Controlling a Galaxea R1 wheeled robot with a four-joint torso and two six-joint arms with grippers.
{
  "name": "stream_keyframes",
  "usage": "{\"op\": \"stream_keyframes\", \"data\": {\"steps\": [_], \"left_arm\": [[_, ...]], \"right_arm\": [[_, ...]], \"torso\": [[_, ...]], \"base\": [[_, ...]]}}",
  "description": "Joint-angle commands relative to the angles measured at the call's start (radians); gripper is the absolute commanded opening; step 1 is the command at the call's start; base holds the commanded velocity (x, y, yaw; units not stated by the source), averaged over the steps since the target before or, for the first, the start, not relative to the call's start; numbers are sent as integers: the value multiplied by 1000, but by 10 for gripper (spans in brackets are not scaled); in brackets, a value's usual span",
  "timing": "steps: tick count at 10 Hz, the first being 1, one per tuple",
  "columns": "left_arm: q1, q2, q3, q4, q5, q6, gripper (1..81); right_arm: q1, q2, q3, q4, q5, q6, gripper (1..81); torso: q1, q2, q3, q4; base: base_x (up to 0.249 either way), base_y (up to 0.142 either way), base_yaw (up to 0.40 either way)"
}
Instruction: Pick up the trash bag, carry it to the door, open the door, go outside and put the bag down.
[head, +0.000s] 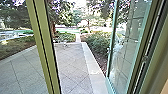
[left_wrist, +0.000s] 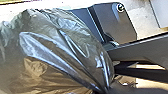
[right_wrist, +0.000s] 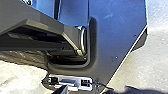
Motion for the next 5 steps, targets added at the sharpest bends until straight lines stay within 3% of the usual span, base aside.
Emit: {"op": "stream_keyframes", "data": {"steps": [1, 5], "left_arm": [[-46, 1, 8, 3, 55, 6, 10], [-45, 3, 8, 2, 55, 6, 10]], "right_arm": [[37, 3, 3, -3, -62, 0, 811], [37, 3, 0, -5, -62, 0, 811]], "torso": [[0, 0, 0, 0], [0, 0, 0, 0]], "base": [[0, -111, 0], [0, -111, 0]]}}
